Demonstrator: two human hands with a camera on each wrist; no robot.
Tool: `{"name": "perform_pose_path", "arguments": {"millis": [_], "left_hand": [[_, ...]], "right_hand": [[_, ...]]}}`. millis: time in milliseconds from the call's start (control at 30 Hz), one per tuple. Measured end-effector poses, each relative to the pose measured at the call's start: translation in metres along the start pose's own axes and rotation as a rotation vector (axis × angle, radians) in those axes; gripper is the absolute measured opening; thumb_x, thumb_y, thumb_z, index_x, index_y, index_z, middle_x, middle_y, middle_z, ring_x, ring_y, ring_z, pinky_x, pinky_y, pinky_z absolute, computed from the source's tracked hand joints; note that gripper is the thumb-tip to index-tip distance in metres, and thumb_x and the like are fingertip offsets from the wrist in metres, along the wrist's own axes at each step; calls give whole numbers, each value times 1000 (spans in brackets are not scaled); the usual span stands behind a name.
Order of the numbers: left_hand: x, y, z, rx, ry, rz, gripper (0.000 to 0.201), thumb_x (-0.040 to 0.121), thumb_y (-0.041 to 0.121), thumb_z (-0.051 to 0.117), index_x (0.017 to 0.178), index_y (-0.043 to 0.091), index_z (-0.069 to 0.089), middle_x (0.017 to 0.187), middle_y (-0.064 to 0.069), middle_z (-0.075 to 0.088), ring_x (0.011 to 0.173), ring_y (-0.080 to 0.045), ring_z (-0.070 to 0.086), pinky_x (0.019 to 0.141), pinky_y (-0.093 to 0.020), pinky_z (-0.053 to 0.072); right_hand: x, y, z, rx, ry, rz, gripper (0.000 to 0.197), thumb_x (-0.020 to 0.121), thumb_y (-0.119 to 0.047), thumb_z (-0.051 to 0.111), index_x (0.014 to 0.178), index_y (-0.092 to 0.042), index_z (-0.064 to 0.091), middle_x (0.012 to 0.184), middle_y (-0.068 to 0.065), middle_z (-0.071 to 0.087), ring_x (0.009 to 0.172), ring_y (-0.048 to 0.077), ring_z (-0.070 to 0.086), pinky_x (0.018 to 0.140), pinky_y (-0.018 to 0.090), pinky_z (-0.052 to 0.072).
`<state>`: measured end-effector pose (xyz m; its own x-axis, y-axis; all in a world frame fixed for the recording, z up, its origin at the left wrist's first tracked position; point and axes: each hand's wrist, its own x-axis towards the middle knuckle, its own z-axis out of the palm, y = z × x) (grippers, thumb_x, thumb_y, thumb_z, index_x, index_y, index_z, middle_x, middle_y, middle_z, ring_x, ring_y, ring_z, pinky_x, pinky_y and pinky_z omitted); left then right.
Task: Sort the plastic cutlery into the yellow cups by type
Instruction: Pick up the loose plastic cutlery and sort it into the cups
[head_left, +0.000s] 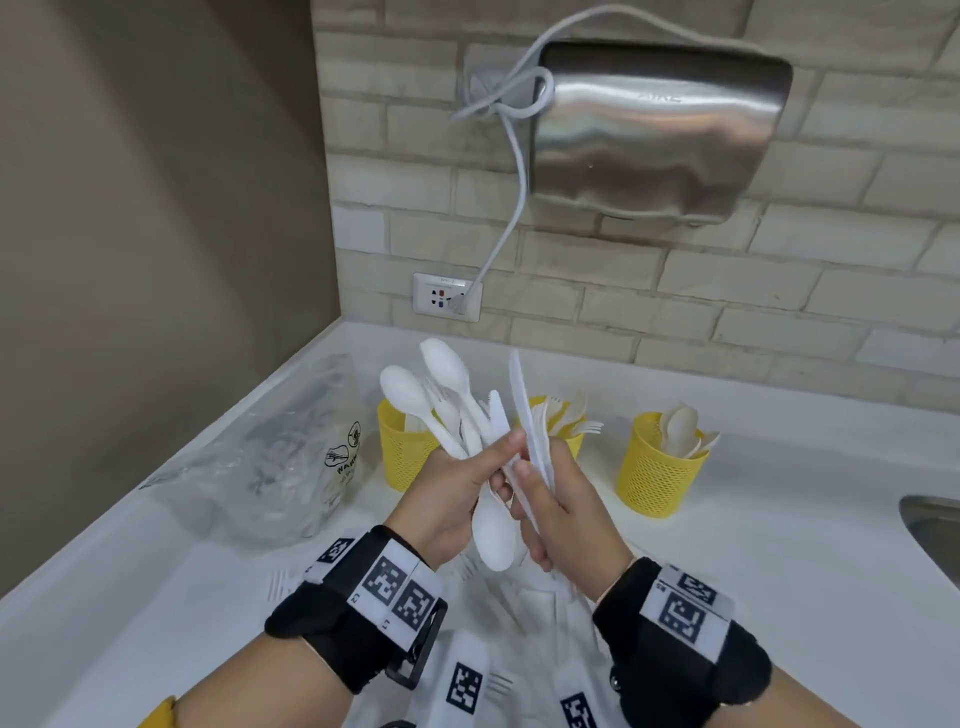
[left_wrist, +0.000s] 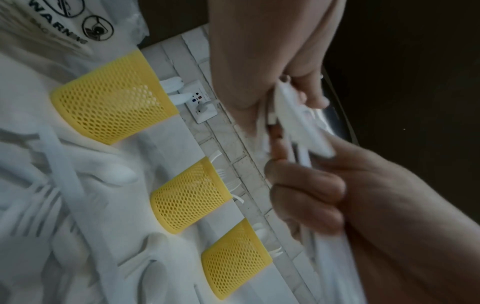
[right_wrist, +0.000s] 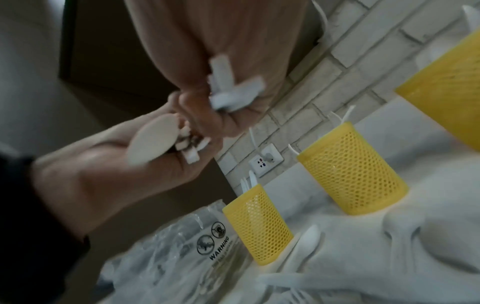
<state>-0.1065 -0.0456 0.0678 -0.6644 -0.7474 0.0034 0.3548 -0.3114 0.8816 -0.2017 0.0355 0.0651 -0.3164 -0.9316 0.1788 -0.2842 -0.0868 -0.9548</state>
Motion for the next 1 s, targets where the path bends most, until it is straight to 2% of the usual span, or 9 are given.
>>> {"name": "perform_pose_path", "arguments": {"millis": [100,200,333,400,500,600,700,867,1000], "left_hand": [[4,1,-5,15,-38,-16,25,77,23,71,75,6,53,42,1,40,46,-19,42,54,-29,43],[5,2,-7,6,-48,-20,30,78,24,70,67,3,52,41,-4,39,45,-25,44,56,-39,43],[2,8,-5,34,-7,-53,23,86,26,60,87,3,64,39,1,36,38,-16,42,43,-25,44],[2,9,-6,30,21,-50,22,89,20,56,77,11,72,38,2,37,38,-14,40,42,-23,43],[4,6,-8,41,55,-17,37,88,7,55,56,16,71,39,1,37,39,-14,42,44,-23,43],[7,5,-9,44,109,25,40,84,-2,57,48,14,63,39,-1,36,39,-16,42,44,-24,42],[9,4,-12,3,142,32,31,81,-2,60,52,8,56,39,-3,38,38,-19,42,45,-26,41],[7,6,-12,-35,84,17,16,83,1,62,67,3,59,42,-2,42,39,-16,44,44,-27,42],[9,2,-17,-2,113,-10,18,82,6,66,65,7,61,40,-1,44,39,-15,44,45,-26,44]], "right_hand": [[8,-4,-5,138,0,55,30,99,-33,34,116,-16,52,67,10,52,35,13,37,37,22,30],[14,-7,-4,166,-85,58,37,99,-34,32,103,-9,60,64,2,59,43,12,45,40,23,38],[19,-4,1,128,-193,45,34,91,-37,40,82,-11,61,66,-8,61,60,6,56,59,16,47],[20,-5,0,94,-250,63,33,93,-34,39,81,-12,60,67,-10,60,61,0,57,62,11,46],[20,-10,-1,96,-319,131,38,100,-33,27,86,-10,55,47,-16,56,44,-4,53,48,5,38],[15,-12,4,108,-204,96,29,100,-33,29,100,-9,47,44,-16,56,36,-1,50,39,9,36],[20,-5,10,139,22,54,28,96,-26,44,92,0,37,62,2,62,42,10,53,40,24,43],[30,1,8,48,152,11,33,97,-24,44,86,7,48,78,26,63,59,19,61,49,33,53],[33,0,6,4,126,-13,31,96,-21,46,77,-1,60,64,12,64,57,22,59,55,38,54]]}}
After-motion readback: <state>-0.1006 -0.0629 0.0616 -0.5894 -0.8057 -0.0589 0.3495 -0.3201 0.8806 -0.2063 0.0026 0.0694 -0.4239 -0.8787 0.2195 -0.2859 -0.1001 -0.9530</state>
